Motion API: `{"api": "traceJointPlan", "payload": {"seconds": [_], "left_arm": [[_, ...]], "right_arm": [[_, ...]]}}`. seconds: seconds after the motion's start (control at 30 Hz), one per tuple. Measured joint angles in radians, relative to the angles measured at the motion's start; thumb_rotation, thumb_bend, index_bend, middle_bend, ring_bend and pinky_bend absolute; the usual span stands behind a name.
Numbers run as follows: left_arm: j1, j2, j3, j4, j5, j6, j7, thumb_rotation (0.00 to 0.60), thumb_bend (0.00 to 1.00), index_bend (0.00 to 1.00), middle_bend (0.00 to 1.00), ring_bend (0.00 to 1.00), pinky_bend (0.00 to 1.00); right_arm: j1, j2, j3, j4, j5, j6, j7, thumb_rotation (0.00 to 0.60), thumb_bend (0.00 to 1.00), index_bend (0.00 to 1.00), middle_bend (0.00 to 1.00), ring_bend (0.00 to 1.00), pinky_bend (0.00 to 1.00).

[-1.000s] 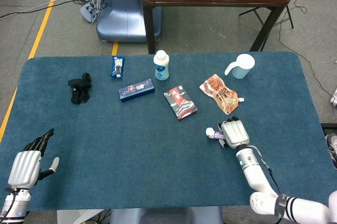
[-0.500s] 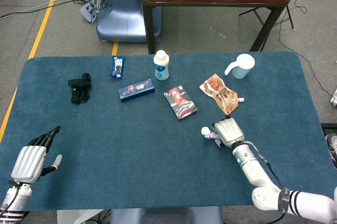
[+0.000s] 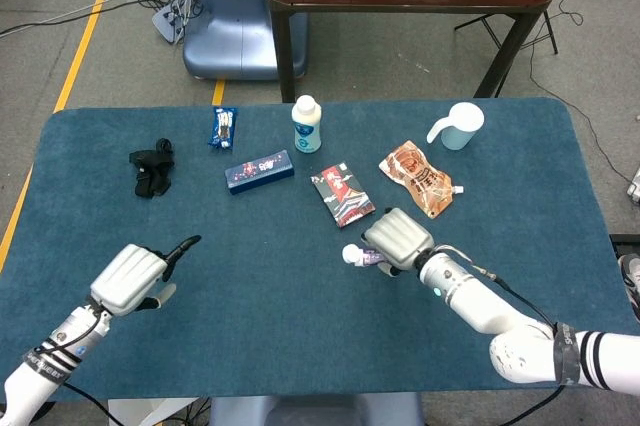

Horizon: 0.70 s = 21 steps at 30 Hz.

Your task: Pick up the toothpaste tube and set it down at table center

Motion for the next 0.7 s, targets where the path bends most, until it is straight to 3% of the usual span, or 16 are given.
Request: {"api": "traceJointPlan", "payload": {"seconds": [0.33, 0.7], "left_arm": [[-0.171, -0.037, -0.034, -0.038, 0.004, -0.169, 0.026, 0.6, 0.41, 0.0, 0.73, 0.75, 0.78], [-0.253, -0.116, -0.045, -0.061, -0.032, -0.22, 0.084, 0.6, 0.41, 0.0, 0.73, 0.75, 0.78]], "right_arm": [[0.257, -0.015, -0.063, -0.012, 0.214, -0.048, -0.064, 0.6, 0.85, 0.77, 0.68, 0.58, 0.32], [0.404, -0.111, -0.126, 0.058, 0.31, -0.022, -0.039, 0.6, 0.85, 0.79, 0.69, 0.6, 0.32]]}}
